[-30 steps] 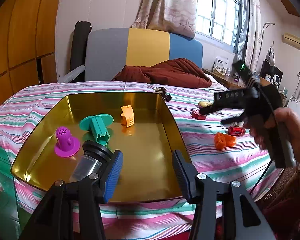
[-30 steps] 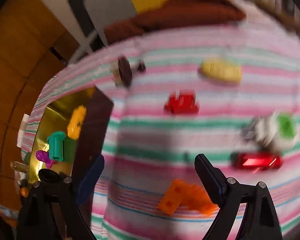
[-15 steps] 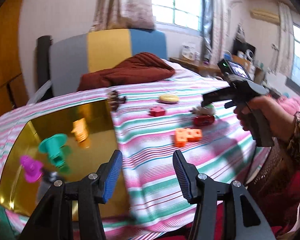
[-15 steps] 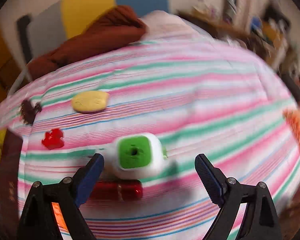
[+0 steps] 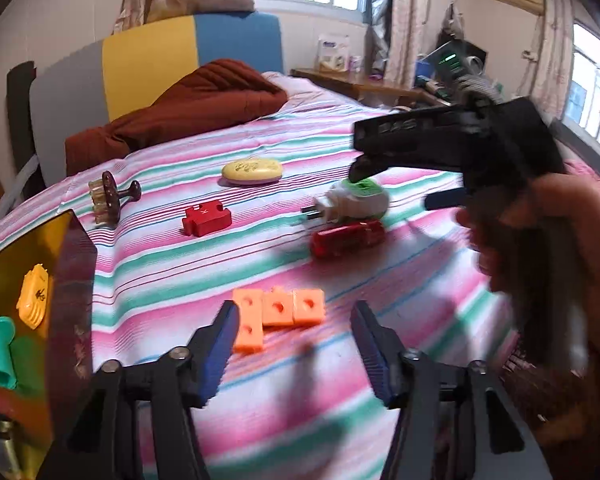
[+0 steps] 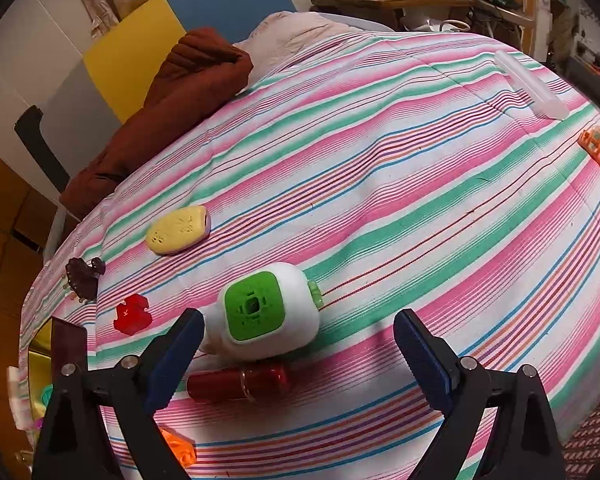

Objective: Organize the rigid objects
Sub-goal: 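Grasp the orange connected cubes with the left tool while the right tool approaches the red cylinder, then close the right tool around the red cylinder, then drop the orange cubes into the tray with the left tool while the right holds the cylinder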

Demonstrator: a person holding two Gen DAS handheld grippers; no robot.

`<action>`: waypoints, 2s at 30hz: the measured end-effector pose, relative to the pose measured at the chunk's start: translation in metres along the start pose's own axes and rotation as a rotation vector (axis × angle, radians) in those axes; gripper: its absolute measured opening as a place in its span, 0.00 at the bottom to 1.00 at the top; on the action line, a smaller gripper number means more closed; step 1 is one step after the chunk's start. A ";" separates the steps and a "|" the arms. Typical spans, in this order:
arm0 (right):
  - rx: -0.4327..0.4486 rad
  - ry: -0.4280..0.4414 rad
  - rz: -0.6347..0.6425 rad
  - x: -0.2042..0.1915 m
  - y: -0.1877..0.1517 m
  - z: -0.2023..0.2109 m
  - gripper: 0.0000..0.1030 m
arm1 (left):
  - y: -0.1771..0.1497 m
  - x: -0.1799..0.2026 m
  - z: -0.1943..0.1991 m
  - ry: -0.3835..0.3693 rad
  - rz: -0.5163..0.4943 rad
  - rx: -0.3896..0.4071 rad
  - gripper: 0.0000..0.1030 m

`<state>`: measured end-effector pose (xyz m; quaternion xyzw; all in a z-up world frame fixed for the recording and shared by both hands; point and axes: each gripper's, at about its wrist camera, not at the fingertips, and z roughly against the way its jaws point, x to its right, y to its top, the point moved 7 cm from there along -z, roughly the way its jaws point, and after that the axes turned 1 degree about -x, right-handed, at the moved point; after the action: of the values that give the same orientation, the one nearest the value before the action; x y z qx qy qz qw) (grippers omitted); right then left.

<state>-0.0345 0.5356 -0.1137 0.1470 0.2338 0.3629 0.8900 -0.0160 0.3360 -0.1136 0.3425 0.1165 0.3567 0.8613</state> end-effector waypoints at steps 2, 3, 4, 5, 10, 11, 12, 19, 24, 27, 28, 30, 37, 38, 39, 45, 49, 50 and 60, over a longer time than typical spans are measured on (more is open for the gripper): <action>-0.004 0.006 -0.002 -0.002 0.001 -0.003 0.93 | 0.002 -0.002 -0.008 0.010 0.012 0.005 0.60; -0.005 0.011 -0.003 -0.002 0.001 -0.003 0.93 | 0.004 -0.003 -0.012 0.013 0.017 0.009 0.60; -0.004 0.014 -0.002 -0.003 0.001 -0.003 0.93 | 0.005 -0.004 -0.015 0.014 0.017 0.013 0.60; -0.004 0.015 -0.002 -0.003 0.001 -0.003 0.93 | 0.008 -0.004 -0.020 0.017 0.010 0.018 0.60; -0.006 0.025 0.024 -0.009 0.000 -0.006 0.93 | 0.009 -0.007 -0.031 0.024 -0.038 0.042 0.61; -0.007 0.026 0.033 -0.010 -0.001 -0.006 0.93 | 0.006 -0.008 -0.033 0.031 -0.053 0.042 0.61; -0.008 0.028 0.046 -0.013 -0.002 -0.006 0.93 | 0.002 -0.011 -0.036 0.037 -0.070 0.033 0.61; -0.028 0.009 0.131 -0.029 -0.012 -0.007 0.94 | -0.010 -0.028 -0.032 -0.077 -0.001 0.068 0.58; -0.034 -0.038 0.226 -0.040 -0.023 -0.007 0.93 | -0.015 -0.029 -0.024 -0.097 0.018 0.102 0.58; -0.070 -0.027 0.241 -0.043 -0.028 -0.012 0.93 | -0.017 -0.029 -0.022 -0.094 0.017 0.108 0.58; -0.079 -0.036 0.246 -0.043 -0.030 -0.014 0.93 | -0.017 -0.029 -0.022 -0.095 0.018 0.109 0.58; -0.099 -0.071 0.269 -0.042 -0.034 -0.017 0.93 | -0.017 -0.029 -0.021 -0.099 0.021 0.111 0.58; -0.137 -0.094 0.322 -0.046 -0.043 -0.025 0.92 | -0.018 -0.031 -0.022 -0.100 0.022 0.118 0.58; -0.145 -0.090 0.319 -0.045 -0.044 -0.026 0.90 | -0.019 -0.031 -0.022 -0.099 0.023 0.120 0.58; -0.155 -0.081 0.314 -0.044 -0.045 -0.028 0.87 | -0.019 -0.031 -0.021 -0.099 0.022 0.122 0.58; -0.166 -0.125 0.377 -0.047 -0.050 -0.034 0.73 | -0.020 -0.032 -0.020 -0.097 0.020 0.129 0.58; -0.165 -0.086 0.382 -0.051 -0.050 -0.031 0.73 | -0.021 -0.032 -0.019 -0.096 0.016 0.128 0.58; -0.165 -0.065 0.378 -0.052 -0.050 -0.030 0.73 | -0.021 -0.032 -0.019 -0.093 0.016 0.126 0.58; -0.144 -0.002 0.423 -0.067 -0.053 -0.025 0.73 | -0.037 -0.019 0.007 -0.086 -0.031 0.138 0.58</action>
<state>-0.0587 0.4536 -0.1367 0.1290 0.1704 0.5570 0.8025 -0.0070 0.2999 -0.1337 0.4143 0.1088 0.3194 0.8453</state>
